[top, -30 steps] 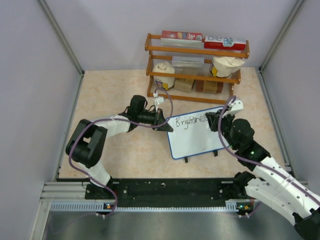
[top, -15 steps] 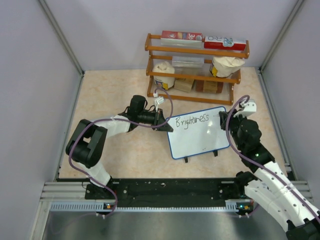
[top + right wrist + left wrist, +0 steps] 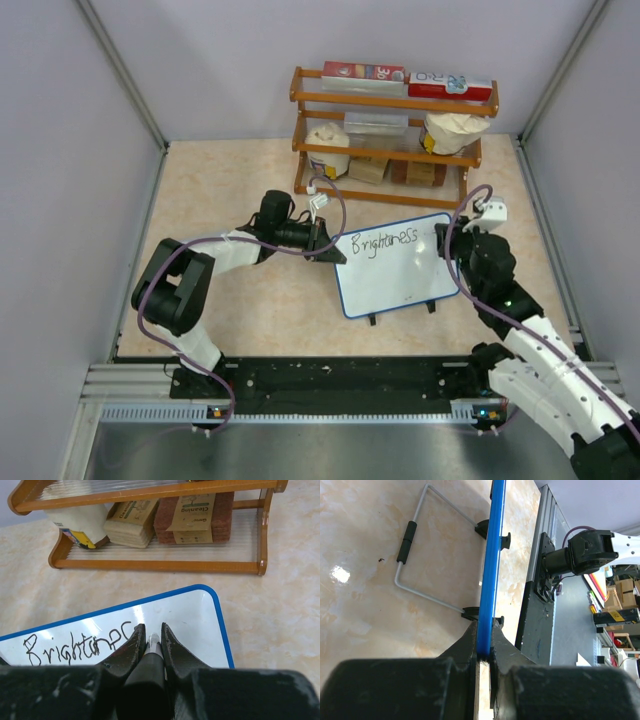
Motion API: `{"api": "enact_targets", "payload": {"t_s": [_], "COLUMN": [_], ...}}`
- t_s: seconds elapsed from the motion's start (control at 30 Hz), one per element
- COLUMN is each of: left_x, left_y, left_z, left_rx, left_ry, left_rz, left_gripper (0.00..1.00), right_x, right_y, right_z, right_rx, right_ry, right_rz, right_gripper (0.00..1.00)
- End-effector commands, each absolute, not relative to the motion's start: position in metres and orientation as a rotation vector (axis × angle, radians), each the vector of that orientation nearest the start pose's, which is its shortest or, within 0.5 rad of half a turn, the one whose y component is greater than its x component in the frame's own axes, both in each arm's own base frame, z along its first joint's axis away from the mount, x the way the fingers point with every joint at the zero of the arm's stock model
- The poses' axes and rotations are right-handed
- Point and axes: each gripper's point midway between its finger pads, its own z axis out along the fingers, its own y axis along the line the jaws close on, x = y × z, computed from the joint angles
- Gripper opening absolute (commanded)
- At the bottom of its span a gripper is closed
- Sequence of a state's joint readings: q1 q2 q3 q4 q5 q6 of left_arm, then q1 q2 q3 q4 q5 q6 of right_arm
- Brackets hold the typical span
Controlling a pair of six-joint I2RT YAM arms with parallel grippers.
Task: Write a sentence on the whiteboard
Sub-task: Write with the whiteboard marker on the whiteboard.
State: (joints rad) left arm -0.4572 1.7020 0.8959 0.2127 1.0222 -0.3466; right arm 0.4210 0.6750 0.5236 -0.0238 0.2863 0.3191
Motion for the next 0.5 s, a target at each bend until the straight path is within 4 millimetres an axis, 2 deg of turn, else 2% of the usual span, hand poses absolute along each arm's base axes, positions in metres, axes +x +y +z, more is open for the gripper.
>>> {"api": "enact_targets", "payload": {"t_s": [0.0, 0.3, 0.47], "left_x": [0.276, 0.276, 0.275], "left_y": [-0.296, -0.296, -0.295], "left_z": [0.078, 0.078, 0.078], "left_rx": [0.768, 0.768, 0.770], "left_ry": [2.189, 2.189, 2.190], "left_rz": [-1.330, -1.337, -1.331], "left_gripper": [0.00, 0.00, 0.00], "right_x": [0.300, 0.307, 0.309], "right_y": [0.090, 0.090, 0.086], "right_z": [0.243, 0.241, 0.231], "right_rx": [0.152, 0.169, 0.191], "right_ry": [1.667, 1.667, 1.687], "right_rz": [0.326, 0.327, 0.318], "right_gripper": [0.00, 0.00, 0.00]}}
